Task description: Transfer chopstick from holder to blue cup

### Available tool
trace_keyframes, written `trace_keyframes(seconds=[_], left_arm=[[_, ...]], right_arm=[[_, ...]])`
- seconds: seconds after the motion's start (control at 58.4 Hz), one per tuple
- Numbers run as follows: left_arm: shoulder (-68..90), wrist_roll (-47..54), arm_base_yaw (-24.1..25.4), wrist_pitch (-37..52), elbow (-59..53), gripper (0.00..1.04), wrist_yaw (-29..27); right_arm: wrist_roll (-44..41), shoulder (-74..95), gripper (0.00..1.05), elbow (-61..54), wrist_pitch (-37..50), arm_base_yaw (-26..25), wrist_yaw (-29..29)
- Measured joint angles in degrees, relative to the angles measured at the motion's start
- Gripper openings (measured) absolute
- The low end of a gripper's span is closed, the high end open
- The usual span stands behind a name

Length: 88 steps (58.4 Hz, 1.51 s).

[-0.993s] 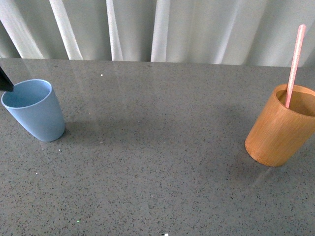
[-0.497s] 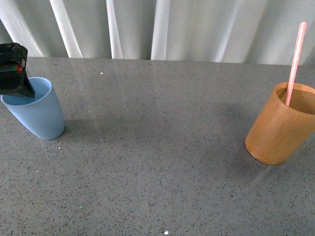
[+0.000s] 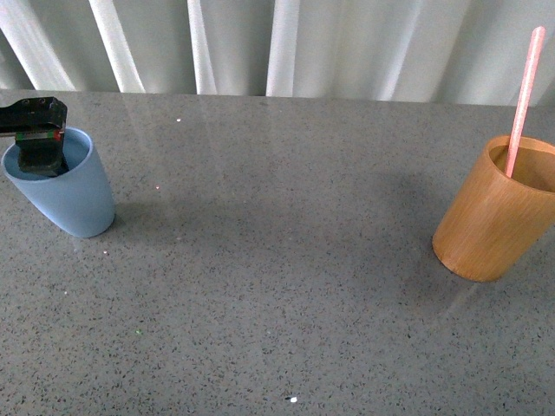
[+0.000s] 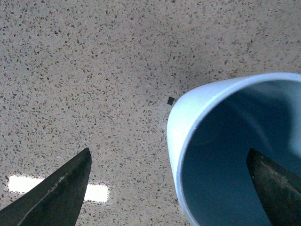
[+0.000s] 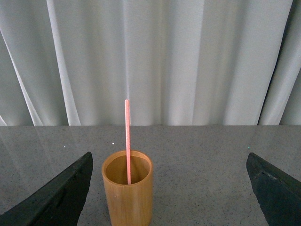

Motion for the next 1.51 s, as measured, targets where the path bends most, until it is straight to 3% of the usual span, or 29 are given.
trace_keyframes(seconds=[0.12, 0.428, 0.514, 0.753, 1.164, 1.301, 1.507], left_arm=[[1.4, 1.07, -0.2, 0.28, 0.85, 0.96, -0.79], [4.11, 1.46, -0.74, -0.04, 3.91, 0.53, -2.23], [4.76, 1.51, -1.25, -0.63, 4.59, 0.34, -2.51], [4.37, 3.26, -2.32, -3.98, 5.86, 0.03, -2.21], [-6.38, 9.22, -8.04, -13.49, 7.87, 0.04, 2.99], [-8.13, 7.96, -13.88, -13.92, 8.44, 0.04, 5.33], [-4.22, 3.72, -28.59, -9.55, 8.63, 0.04, 4.7]], right_arm=[[0.0, 0.0, 0.95, 0.0, 0.0, 0.0, 0.0], [0.0, 0.0, 0.95, 0.0, 0.0, 0.0, 0.0], [0.0, 0.0, 0.95, 0.0, 0.0, 0.0, 0.0], [0.0, 0.0, 0.95, 0.0, 0.0, 0.0, 0.0], [0.0, 0.0, 0.95, 0.0, 0.0, 0.0, 0.0], [0.0, 0.0, 0.95, 0.0, 0.0, 0.0, 0.0], [0.0, 0.0, 0.95, 0.0, 0.0, 0.0, 0.0]])
